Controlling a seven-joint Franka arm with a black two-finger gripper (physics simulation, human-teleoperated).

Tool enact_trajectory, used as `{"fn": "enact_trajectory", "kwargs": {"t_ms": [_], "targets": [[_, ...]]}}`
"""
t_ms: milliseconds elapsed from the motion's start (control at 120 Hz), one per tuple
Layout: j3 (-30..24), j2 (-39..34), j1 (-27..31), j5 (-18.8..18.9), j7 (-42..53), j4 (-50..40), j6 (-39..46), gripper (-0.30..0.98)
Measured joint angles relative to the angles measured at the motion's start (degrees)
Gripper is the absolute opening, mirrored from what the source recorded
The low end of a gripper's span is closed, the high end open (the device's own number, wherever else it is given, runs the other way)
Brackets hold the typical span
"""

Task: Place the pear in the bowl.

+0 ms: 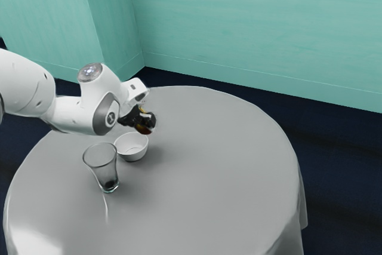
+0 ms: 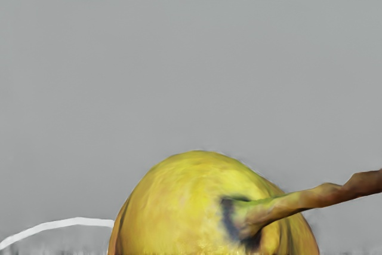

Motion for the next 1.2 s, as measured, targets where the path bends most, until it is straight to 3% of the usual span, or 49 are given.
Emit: {"fn": "enact_trajectory", "kwargs": {"t_ms": [267,633,800,867,958,1200], "targets": [[-0.02,-1.29,3.75,0.14,0.05,-2.94,-0.21,0.15],[-0.19,-2.11,3.44,-0.26,0.95,-4.09,-0.8,0.53],[-0.58,-9.54,3.24,-0.15,1.68,-3.31,-4.95,0.6],[-0.72,-12.34,3.13,-0.11,2.2,0.13,-10.39,0.62],[0.04,-13.32,3.3,-0.13,3.24,10.88,-24.69,0.63],[1.17,-13.23,5.42,1.22,7.32,27.29,-54.85,0.65]]}}
